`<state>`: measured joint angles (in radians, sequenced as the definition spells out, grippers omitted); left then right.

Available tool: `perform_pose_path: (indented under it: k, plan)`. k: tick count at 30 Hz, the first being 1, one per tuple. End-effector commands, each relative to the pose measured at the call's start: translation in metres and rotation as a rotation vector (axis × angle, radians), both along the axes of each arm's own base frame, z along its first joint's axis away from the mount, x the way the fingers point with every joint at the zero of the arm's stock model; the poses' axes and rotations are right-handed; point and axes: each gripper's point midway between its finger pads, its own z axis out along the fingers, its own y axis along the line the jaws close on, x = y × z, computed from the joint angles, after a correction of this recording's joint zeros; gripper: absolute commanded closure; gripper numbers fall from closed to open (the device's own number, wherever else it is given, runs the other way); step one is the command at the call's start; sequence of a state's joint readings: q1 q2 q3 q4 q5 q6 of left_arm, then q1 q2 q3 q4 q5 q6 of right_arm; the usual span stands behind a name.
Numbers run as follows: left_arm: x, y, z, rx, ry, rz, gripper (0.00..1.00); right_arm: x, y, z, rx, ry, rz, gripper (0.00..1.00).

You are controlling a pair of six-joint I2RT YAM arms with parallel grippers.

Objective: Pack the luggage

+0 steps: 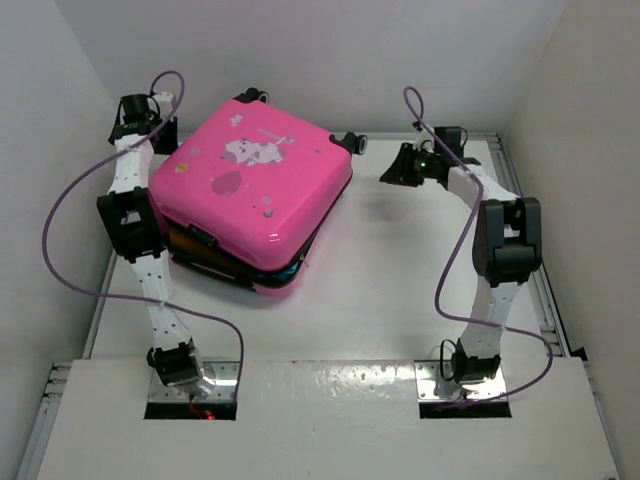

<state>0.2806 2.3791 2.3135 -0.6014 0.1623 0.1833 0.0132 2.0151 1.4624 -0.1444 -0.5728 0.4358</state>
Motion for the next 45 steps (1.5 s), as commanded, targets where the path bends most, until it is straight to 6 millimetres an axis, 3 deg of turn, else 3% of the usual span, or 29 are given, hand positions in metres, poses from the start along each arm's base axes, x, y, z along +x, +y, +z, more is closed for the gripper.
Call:
perform_pose_path:
  k: [1, 3, 5, 6, 8, 9, 10, 12, 13, 14, 17, 21, 23, 24, 25, 26, 27, 29, 30, 32, 33, 34, 35, 37, 39, 40, 41, 43, 45]
  plan:
    - [0.021, -0.027, 0.045, -0.085, -0.155, -0.103, 0.66, -0.013, 0.037, 0.04, -0.021, -0.093, 0.145, 0.69]
    - [0.019, -0.043, 0.021, -0.164, -0.126, -0.215, 0.72, -0.014, 0.051, 0.037, -0.029, -0.073, 0.179, 0.69]
    - [0.007, -0.057, 0.021, -0.194, -0.122, -0.317, 0.75, -0.005, 0.062, 0.053, -0.036, -0.108, 0.203, 0.69]
    - [-0.001, -0.065, 0.023, -0.17, -0.129, -0.396, 0.75, -0.002, 0.062, 0.045, -0.047, -0.086, 0.197, 0.69]
    - [-0.036, -0.087, 0.038, -0.174, -0.135, -0.514, 0.76, 0.006, 0.071, 0.041, -0.061, -0.086, 0.201, 0.69]
    - [-0.057, -0.091, 0.022, -0.159, -0.106, -0.568, 0.78, 0.011, 0.076, 0.042, -0.071, -0.096, 0.196, 0.69]
    - [-0.072, -0.096, 0.053, -0.11, -0.156, -0.598, 0.79, 0.016, 0.076, 0.046, -0.077, -0.109, 0.185, 0.69]
    - [-0.094, -0.1, 0.066, -0.046, -0.188, -0.662, 0.8, 0.025, 0.078, 0.049, -0.091, -0.134, 0.175, 0.69]
    - [-0.111, -0.098, 0.056, -0.042, -0.165, -0.665, 0.81, 0.025, 0.083, 0.045, -0.09, -0.131, 0.184, 0.69]
    - [-0.126, -0.099, 0.083, 0.013, -0.217, -0.682, 0.82, 0.027, 0.086, 0.043, -0.086, -0.126, 0.183, 0.69]
    - [-0.15, -0.096, 0.077, 0.11, -0.198, -0.682, 0.85, 0.027, 0.098, 0.046, -0.069, -0.128, 0.211, 0.69]
    - [-0.131, -0.062, 0.068, 0.116, -0.17, -0.437, 0.84, 0.018, 0.107, 0.049, -0.07, -0.131, 0.235, 0.69]
    - [-0.104, -0.033, 0.043, 0.084, -0.156, -0.248, 0.82, 0.012, 0.102, 0.041, -0.082, -0.112, 0.225, 0.69]
    - [-0.087, -0.019, 0.052, 0.121, -0.161, -0.157, 0.81, 0.009, 0.1, 0.05, -0.086, -0.128, 0.224, 0.69]
    - [-0.077, -0.011, 0.045, 0.101, -0.143, -0.109, 0.79, 0.01, 0.095, 0.051, -0.089, -0.136, 0.214, 0.69]
    - [-0.065, -0.006, 0.002, 0.036, -0.064, -0.07, 0.79, 0.004, 0.092, 0.041, -0.098, -0.115, 0.206, 0.68]
    - [-0.045, 0.0, 0.021, 0.032, -0.105, -0.056, 0.79, 0.005, 0.081, 0.058, -0.099, -0.148, 0.18, 0.68]
    - [-0.031, -0.007, -0.003, -0.045, -0.053, -0.083, 0.79, -0.002, 0.07, 0.057, -0.111, -0.138, 0.151, 0.68]
    - [-0.008, -0.025, -0.01, -0.112, -0.068, -0.18, 0.79, -0.006, 0.057, 0.06, -0.117, -0.141, 0.129, 0.69]
    - [0.0, -0.053, -0.02, -0.199, -0.051, -0.302, 0.78, -0.012, 0.046, 0.069, -0.141, -0.172, 0.121, 0.7]
    - [0.009, -0.067, -0.013, -0.216, -0.082, -0.356, 0.78, -0.022, 0.031, 0.063, -0.158, -0.155, 0.102, 0.72]
    - [0.011, -0.087, -0.027, -0.284, -0.075, -0.434, 0.78, -0.03, 0.025, 0.064, -0.18, -0.153, 0.115, 0.74]
    - [0.01, -0.096, -0.029, -0.322, -0.081, -0.477, 0.78, -0.034, 0.015, 0.063, -0.186, -0.139, 0.105, 0.76]
    - [0.005, -0.142, -0.032, -0.412, -0.083, -0.627, 0.78, -0.057, 0.007, 0.061, -0.185, -0.104, 0.134, 0.79]
    - [0.001, -0.171, -0.033, -0.451, -0.084, -0.716, 0.78, -0.076, 0.0, 0.048, -0.176, -0.058, 0.151, 0.81]
    - [-0.003, -0.201, -0.039, -0.484, -0.077, -0.794, 0.79, -0.094, -0.003, 0.048, -0.181, -0.046, 0.172, 0.82]
    - [-0.001, -0.215, -0.035, -0.495, -0.089, -0.828, 0.8, -0.1, -0.005, 0.064, -0.201, -0.104, 0.189, 0.82]
    - [-0.001, -0.255, -0.026, -0.536, -0.113, -0.911, 0.81, -0.115, -0.004, 0.059, -0.207, -0.093, 0.213, 0.84]
    - [0.015, -0.275, -0.015, -0.525, -0.192, -0.944, 0.81, -0.128, -0.004, 0.064, -0.246, -0.146, 0.264, 0.84]
